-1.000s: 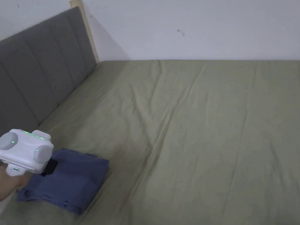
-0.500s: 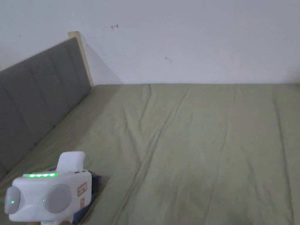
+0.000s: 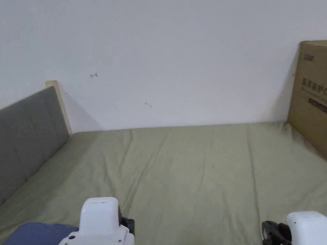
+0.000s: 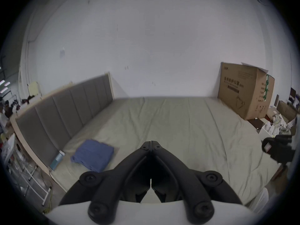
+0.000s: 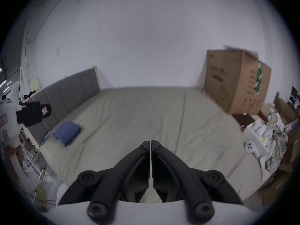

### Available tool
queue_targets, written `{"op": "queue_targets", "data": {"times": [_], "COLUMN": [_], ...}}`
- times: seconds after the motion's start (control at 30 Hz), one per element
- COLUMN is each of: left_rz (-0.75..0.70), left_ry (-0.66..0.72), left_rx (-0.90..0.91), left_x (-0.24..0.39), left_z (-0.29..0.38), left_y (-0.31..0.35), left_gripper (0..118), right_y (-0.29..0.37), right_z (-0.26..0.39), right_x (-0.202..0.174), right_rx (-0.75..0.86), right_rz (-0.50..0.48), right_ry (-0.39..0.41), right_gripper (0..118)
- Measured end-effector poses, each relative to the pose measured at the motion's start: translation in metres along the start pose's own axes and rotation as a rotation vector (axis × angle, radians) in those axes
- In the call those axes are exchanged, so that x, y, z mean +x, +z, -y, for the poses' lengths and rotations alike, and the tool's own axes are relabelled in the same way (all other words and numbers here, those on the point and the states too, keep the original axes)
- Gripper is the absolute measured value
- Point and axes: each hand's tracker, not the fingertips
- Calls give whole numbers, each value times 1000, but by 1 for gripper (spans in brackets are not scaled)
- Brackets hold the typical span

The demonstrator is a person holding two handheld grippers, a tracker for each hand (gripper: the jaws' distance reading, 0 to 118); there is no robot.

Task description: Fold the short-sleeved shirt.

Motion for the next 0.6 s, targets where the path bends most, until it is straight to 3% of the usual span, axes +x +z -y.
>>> {"op": "queue_targets", "data": {"times": [0.07, 0.13, 0.2, 0.23, 0.27, 0.3, 0.37, 0.5, 0.6], "left_rz": [-41, -9, 6, 29, 44, 70, 108, 112, 123], "left_ry": [13, 26, 39, 43, 61, 89, 155, 140, 96], "left_rx": [73, 131, 158, 169, 175, 170, 137, 111, 85], "left_x": [5, 5, 7, 7, 7, 6, 5, 8, 11], "left_z": [-8, -16, -24, -26, -28, -30, -33, -35, -34], "left_y": [20, 37, 49, 53, 56, 57, 57, 59, 61], "left_gripper": [0, 10, 45, 71, 102, 113, 113, 113, 113], "right_y": [17, 28, 38, 41, 44, 48, 53, 59, 61], "right_z": [-8, -15, -19, -20, -21, -21, -20, -19, -23], "right_x": [-1, -2, -4, -4, -5, -7, -7, -14, -14], "right_rx": [80, 140, 154, 171, 180, 200, 232, 275, 283], "right_rz": [56, 70, 67, 66, 68, 72, 73, 129, 134], "right_ry": [5, 16, 24, 23, 21, 22, 34, 112, 89], "right_gripper": [11, 33, 75, 92, 102, 104, 109, 112, 112]}}
